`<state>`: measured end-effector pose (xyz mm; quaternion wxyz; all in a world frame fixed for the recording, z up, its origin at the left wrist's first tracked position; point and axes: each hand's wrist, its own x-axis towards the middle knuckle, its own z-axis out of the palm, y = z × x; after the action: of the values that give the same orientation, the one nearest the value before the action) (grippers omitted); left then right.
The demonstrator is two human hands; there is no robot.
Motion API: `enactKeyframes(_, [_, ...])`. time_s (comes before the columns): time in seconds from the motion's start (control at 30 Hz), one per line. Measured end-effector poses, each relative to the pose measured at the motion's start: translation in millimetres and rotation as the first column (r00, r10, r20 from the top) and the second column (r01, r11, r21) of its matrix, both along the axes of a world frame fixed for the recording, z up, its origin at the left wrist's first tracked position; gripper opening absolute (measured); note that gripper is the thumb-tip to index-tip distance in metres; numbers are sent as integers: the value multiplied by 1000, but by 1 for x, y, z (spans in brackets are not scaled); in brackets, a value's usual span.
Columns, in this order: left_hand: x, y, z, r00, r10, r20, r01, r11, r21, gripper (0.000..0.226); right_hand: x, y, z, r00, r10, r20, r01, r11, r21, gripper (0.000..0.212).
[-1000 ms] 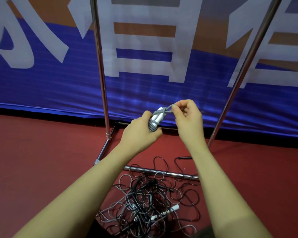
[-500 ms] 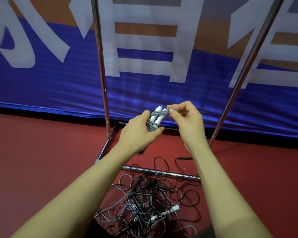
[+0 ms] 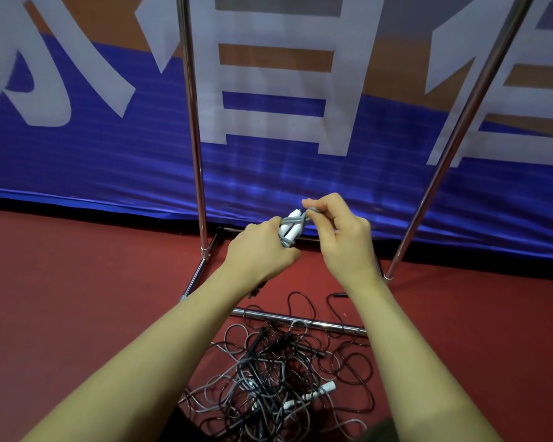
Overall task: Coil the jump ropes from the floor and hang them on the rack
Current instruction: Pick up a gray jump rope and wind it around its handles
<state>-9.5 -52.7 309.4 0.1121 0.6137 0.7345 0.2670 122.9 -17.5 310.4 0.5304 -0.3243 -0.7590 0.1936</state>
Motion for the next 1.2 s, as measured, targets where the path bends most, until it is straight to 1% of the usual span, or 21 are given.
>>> enactKeyframes(0.03, [0, 0, 0, 1000, -10, -30, 10, 1000, -9, 30, 0, 1, 0, 999, 4, -44, -6, 999, -45, 9])
enactKeyframes(0.1, [0, -2, 2, 997, -33, -72, 32, 999, -18, 31, -3, 2, 0, 990, -8, -141, -10, 992, -127, 12])
enactKeyframes(0.23, [-2, -5, 4, 994, -65, -91, 64, 998, -16, 28, -9, 0, 4, 954, -22, -300, -60, 964, -260, 17])
enactKeyframes(0.43, [-2, -8, 6, 993, -71, -97, 73, 997, 14, 26, -12, 1, 8, 918, -44, -395, -90, 945, -315, 28])
enactKeyframes(0.6, [-1, -14, 8, 987, -67, -145, 70, 997, 18, 30, -11, 2, 9, 916, -72, -395, -79, 932, -353, 24])
enactKeyframes(0.67, [0, -19, 11, 985, -61, -164, 66, 997, 29, 30, -12, 1, 12, 911, -61, -407, -99, 927, -362, 24])
enactKeyframes(0.77, [1, -26, 18, 985, -37, -171, 53, 995, 90, 30, -11, -3, 25, 883, -2, -470, -175, 927, -331, 22])
enactKeyframes(0.83, [2, -31, 26, 989, -17, -147, 41, 987, 158, 32, -10, -8, 36, 872, 17, -490, -181, 940, -290, 18])
enactKeyframes(0.93, [5, -37, 43, 998, 6, -57, 9, 969, 246, 36, -10, -18, 57, 887, 8, -461, -125, 966, -224, 16])
enactKeyframes(1.07, [5, -38, 72, 997, 11, 79, -37, 942, 334, 38, -16, -21, 99, 880, 39, -473, -123, 981, -148, 17])
enactKeyframes(1.2, [-6, -41, 110, 992, -20, 127, -36, 907, 419, 39, -24, -22, 143, 890, 99, -444, -149, 986, -79, 10])
